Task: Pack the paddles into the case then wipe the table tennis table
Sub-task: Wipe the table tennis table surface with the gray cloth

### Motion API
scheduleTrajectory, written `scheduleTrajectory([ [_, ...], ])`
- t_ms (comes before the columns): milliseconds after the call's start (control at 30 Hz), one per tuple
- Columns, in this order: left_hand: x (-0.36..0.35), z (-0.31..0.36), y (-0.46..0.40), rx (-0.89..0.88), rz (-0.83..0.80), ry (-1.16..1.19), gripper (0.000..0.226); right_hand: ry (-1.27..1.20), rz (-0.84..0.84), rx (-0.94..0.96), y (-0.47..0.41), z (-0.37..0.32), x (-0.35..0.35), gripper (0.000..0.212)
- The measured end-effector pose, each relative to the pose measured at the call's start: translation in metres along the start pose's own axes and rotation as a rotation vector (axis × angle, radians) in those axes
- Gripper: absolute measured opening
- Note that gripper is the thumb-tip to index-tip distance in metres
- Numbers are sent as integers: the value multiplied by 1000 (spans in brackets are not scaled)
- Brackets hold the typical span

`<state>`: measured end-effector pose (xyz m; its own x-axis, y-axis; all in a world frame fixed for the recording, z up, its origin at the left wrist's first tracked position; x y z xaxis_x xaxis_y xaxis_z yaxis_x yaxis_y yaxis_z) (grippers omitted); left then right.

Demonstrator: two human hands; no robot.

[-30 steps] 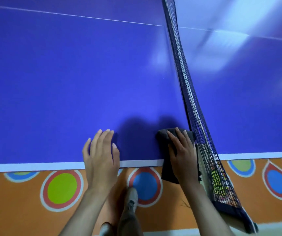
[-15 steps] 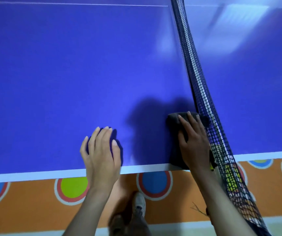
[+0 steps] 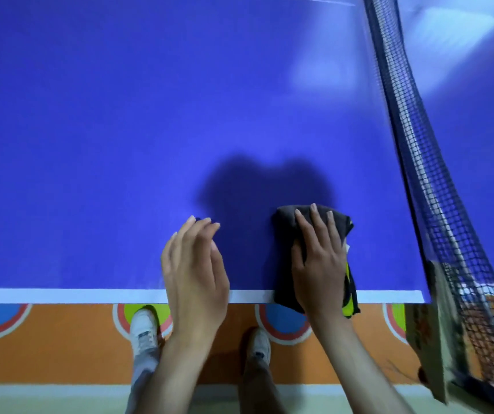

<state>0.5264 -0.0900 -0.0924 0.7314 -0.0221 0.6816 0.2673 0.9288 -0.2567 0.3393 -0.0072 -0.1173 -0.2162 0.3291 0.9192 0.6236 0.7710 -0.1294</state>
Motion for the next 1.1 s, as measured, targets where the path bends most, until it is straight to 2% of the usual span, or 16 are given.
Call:
scheduleTrajectory([
  [267,115,-114,-53,61,28,-77,34,44,-15,50,18,-147,-57,49],
  [433,178,-179,-86,103,37,-49,34,62,-80,68,37,-249,-96,52],
  [667,241,-242,-115,185,82,-30,34,77,-137,85,56,-379,-141,59],
  [900,253,-261,-134,167,121,-40,33,49,-122,88,10,-421,-164,58],
  [1100,224,-241,-160,51,62,-48,32,20,-140,173,-43,-395,-159,56],
])
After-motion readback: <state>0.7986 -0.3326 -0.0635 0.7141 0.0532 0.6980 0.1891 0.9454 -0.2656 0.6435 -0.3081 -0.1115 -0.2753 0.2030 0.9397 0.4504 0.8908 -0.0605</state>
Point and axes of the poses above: each hand's wrist, its own y-axis away from the middle knuckle, its own x-axis out of the back of the hand, z = x × y, the point moved 2 cm from there along -y, towards the middle knuckle, and after that the axes turned 5 degrees about y, right-handed, at the moved point
